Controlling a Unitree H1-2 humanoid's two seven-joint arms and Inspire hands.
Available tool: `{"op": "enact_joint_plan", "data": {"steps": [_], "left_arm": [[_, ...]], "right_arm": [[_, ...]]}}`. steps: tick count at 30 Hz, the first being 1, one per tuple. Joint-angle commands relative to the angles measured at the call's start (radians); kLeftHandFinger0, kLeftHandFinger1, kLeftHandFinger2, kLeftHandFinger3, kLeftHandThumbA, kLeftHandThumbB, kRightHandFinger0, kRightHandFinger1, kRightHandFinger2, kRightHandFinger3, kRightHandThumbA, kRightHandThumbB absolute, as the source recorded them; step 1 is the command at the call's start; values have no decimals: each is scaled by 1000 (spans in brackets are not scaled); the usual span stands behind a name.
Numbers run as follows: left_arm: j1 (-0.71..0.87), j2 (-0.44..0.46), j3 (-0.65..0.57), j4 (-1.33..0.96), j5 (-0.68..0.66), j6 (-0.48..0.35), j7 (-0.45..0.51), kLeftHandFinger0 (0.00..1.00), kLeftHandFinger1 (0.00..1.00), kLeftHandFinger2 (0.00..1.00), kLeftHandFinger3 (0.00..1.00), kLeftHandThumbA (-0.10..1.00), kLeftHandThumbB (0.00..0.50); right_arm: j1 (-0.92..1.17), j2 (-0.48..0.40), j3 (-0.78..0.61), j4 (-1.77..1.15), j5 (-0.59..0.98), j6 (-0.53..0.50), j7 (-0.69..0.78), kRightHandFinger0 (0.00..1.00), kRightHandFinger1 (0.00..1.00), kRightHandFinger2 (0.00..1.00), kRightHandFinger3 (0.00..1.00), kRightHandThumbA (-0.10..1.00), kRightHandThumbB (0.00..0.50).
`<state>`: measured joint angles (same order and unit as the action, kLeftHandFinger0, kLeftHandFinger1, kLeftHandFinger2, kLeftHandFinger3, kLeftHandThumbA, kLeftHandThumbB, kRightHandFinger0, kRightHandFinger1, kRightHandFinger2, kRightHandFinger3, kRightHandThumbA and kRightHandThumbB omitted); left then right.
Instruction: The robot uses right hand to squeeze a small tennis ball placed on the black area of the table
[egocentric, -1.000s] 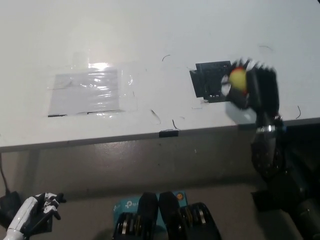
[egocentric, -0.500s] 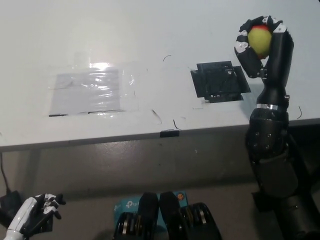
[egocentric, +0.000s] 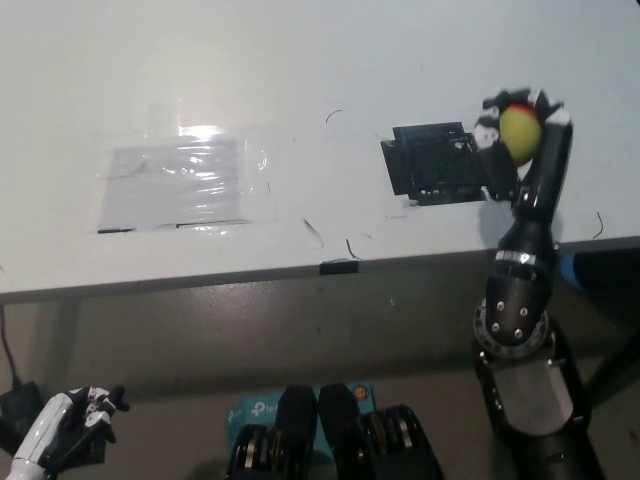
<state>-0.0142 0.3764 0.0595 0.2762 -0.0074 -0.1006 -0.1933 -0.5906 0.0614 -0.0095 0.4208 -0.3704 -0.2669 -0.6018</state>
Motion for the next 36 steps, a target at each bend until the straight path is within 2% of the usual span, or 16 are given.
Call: {"op": "enact_joint_plan", "data": {"steps": [1,6,8,11,15,17,23,27,29,30,31,32,36], "left_arm": [[-1,23,14,1,-9,-41,-5,14,73,252,432,690,442],[-3,31,6,-11,15,-32,0,0,45,242,446,719,444],[-5,31,8,-10,9,-30,-3,16,77,266,477,721,454],[-4,27,10,-13,-1,-23,-6,15,82,264,459,696,450],[-5,27,6,-14,9,-19,-2,39,108,287,446,718,458],[-2,27,6,-14,4,-28,-6,45,121,314,460,704,443],[0,27,3,-8,5,-32,-9,16,98,290,447,712,465],[1,28,-3,-14,16,-20,-7,40,122,301,445,711,451],[-6,26,4,-4,-9,-34,-18,29,121,308,459,683,445],[-2,27,0,-9,4,-31,-13,21,106,292,458,703,451],[-2,29,-1,-11,9,-29,-11,20,104,290,457,706,451],[-4,30,-1,-12,12,-24,-8,21,108,292,450,714,459],[-2,24,3,-15,1,-13,-10,25,98,262,421,686,458]], "right_arm": [[-13,3,-15,7,1,-72,-39,0,0,233,144,-100,224],[7,4,-14,22,2,-102,-41,0,0,239,147,-100,224],[8,10,-15,27,0,-105,-49,0,0,228,130,-100,238],[9,11,-16,36,-2,-115,-57,0,0,236,142,-100,258],[13,6,-14,42,-10,-112,-59,0,0,243,157,-100,246],[19,6,-12,41,-11,-109,-58,0,0,246,164,-100,242],[17,1,-9,41,-11,-98,-47,0,1,257,181,-100,275],[7,-22,15,28,-35,-75,-14,0,0,253,212,-100,233],[-18,-48,41,28,-72,-42,10,0,0,254,243,-100,207],[-31,-76,61,32,-80,-30,52,0,0,258,276,-100,196],[-38,-88,72,35,-83,-25,67,0,0,274,294,-100,198],[-52,-111,92,45,-103,-12,82,0,1,291,309,-100,222],[-100,-214,182,83,-193,39,149,0,1,318,282,-100,302]]}}
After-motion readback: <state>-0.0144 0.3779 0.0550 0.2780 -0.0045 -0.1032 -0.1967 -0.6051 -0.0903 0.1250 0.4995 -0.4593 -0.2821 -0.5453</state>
